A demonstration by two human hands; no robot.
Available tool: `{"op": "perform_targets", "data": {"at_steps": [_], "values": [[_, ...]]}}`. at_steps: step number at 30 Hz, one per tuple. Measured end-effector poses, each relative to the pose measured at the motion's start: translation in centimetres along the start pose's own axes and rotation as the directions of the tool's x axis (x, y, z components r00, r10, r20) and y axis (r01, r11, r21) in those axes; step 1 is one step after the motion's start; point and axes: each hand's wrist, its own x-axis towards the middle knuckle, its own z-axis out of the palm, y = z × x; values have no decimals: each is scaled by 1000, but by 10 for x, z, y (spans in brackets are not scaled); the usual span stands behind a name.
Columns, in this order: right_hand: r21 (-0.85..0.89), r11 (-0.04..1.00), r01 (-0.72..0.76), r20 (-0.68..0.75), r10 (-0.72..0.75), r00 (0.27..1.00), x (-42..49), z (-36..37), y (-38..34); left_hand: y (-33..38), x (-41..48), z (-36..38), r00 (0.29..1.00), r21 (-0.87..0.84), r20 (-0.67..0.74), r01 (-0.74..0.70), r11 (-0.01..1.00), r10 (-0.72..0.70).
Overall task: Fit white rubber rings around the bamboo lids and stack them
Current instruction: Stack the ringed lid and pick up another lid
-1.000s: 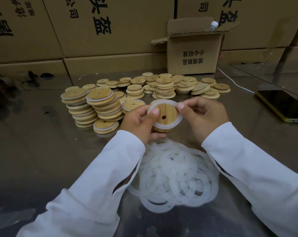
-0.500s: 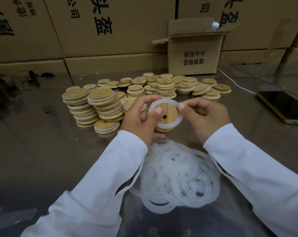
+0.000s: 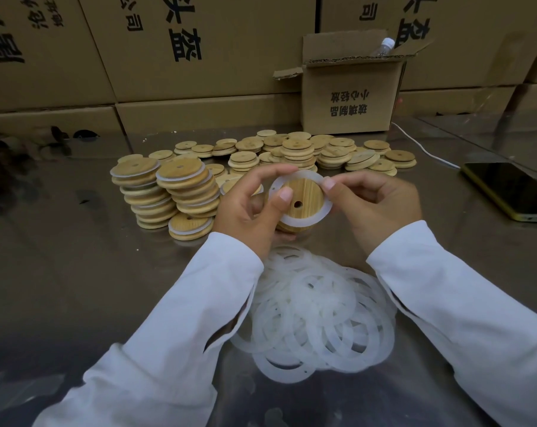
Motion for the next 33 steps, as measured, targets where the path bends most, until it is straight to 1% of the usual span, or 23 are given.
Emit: {"op": "perform_targets", "data": {"at_steps": [2, 9, 15, 21, 28, 33], "values": [[-1, 1000, 6, -6, -6, 1000, 0, 1, 0, 0, 0, -1, 1000, 31, 1, -24, 999, 24], [-22, 1000, -9, 14, 9, 1000, -1, 1, -1, -1, 0, -3, 999, 47, -39, 4, 999, -2], [-6, 1000, -17, -4, 17, 1000, 0, 1, -1, -2, 1, -1, 1000, 79, 10, 0, 997, -1], [-23, 998, -51, 21, 51, 998, 0, 1, 1, -2, 0, 0, 999, 54, 28, 15, 998, -16], [-28, 998, -57, 18, 57, 998, 0, 2, 0, 1, -1, 0, 1000, 72, 2, -3, 997, 2], [-40, 998, -42, 20, 43, 999, -1, 2, 0, -1, 0, -1, 1000, 99, -26, 18, 995, -16]]}}
